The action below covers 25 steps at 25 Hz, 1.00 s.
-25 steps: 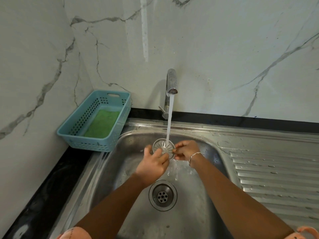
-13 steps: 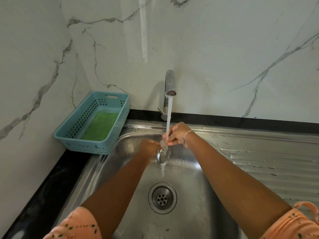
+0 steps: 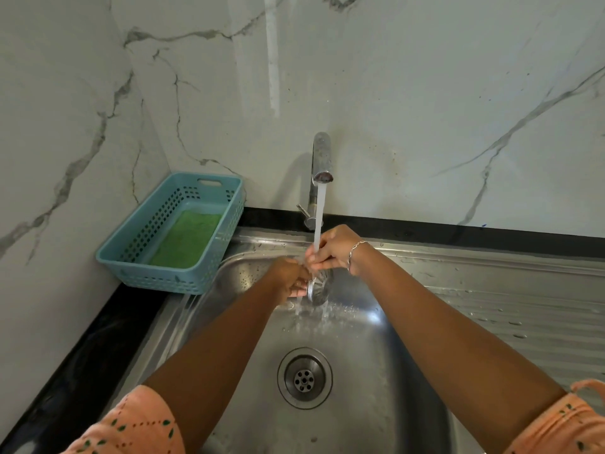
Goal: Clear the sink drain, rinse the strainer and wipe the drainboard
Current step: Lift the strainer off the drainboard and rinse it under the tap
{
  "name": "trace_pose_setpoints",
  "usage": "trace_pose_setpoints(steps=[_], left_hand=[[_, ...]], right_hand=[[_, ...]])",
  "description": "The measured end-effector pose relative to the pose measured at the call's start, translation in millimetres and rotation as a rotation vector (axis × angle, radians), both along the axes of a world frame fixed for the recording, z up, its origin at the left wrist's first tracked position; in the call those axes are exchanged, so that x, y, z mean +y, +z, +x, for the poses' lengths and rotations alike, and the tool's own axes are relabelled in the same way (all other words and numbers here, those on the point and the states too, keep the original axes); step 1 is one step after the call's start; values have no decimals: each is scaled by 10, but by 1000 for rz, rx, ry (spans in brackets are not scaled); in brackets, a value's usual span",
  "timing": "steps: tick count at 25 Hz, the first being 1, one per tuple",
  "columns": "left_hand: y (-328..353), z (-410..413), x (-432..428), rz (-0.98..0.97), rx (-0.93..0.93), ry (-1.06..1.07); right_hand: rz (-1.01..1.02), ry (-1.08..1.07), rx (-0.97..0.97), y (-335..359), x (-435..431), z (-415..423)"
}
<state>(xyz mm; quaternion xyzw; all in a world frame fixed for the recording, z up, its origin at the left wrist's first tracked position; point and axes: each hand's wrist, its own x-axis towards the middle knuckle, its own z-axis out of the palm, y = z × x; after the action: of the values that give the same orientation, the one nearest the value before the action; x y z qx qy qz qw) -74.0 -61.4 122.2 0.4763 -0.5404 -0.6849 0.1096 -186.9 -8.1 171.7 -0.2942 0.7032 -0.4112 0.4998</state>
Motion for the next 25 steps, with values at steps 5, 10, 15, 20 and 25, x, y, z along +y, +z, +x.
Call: trace_pose_setpoints(steps=[5,10,15,20,25], left_hand=[[43,48,40,-490,-30,-204],[25,154,112,-1013,-226,-475],[9,289,167,-1206,-290,-567],[-93,419,216,-1278,-309,-624],[-130,494,251,-1307,-308,-645]], right_hand=[[-6,-135,285,118,-244,-284],[-108,-60,675,214,-696,-385],[-138,186,714,168,-900,-256],[-188,141,760,100,-925,-217],[-236,-114,591,48,-894,-253]])
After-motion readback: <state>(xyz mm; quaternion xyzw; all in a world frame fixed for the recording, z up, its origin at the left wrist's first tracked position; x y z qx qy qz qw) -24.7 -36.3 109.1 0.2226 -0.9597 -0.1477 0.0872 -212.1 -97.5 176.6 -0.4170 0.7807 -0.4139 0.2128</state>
